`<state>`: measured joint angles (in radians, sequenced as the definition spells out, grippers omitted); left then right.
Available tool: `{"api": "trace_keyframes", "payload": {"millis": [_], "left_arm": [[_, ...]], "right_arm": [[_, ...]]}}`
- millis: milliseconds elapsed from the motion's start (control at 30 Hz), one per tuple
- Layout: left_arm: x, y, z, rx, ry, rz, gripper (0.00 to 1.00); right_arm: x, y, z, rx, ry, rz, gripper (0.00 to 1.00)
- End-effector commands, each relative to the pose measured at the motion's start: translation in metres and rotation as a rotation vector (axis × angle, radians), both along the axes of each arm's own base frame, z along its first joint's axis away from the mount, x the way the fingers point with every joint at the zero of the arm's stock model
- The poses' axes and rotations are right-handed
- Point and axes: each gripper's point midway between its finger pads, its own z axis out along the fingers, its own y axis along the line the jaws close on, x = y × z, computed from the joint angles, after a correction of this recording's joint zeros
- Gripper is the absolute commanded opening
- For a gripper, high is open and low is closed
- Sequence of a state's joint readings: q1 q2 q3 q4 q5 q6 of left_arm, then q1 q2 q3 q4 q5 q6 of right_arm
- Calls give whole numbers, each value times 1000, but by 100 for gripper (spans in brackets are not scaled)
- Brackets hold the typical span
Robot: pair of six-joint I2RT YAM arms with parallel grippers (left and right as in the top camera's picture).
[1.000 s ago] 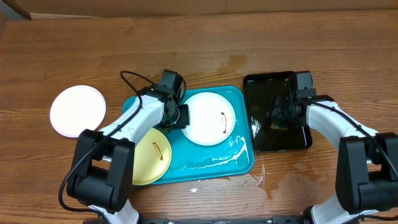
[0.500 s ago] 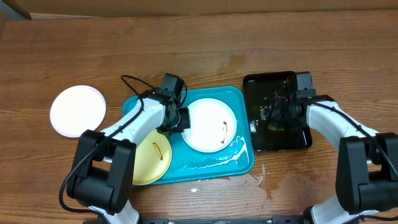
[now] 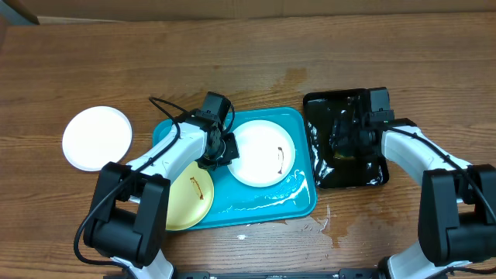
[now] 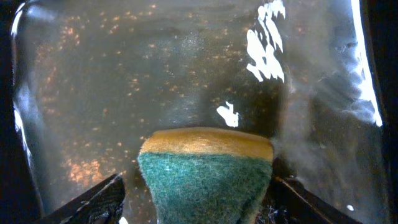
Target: Clean dirty plates on tray and stack at the side
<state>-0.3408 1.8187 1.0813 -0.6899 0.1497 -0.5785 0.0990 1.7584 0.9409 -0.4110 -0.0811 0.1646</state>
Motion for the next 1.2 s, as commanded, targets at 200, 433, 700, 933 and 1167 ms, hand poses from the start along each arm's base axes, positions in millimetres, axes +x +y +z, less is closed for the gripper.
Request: {"api": "trace_keyframes", "payload": {"millis": [200,433,700,933,1167], "left_arm": [[-1,3,-2,23,-1,60,4],[0,7,-3,46,-11,64,4],[-1,4,-3,46,-11,52,4],[-2,1,-3,45,-11,45,5],[-3,-4,-2,44,-16,29,6]], "right_arm": [[-35,-3,-14,-30,138,78,73],[-43,-6,-16,-40,176,56,4],[-41,-7,-16,-44,166,55,22],[-40,-6,-16,-44,162,55,68],[-1,-11,-4,-75,-2,35,77]]}}
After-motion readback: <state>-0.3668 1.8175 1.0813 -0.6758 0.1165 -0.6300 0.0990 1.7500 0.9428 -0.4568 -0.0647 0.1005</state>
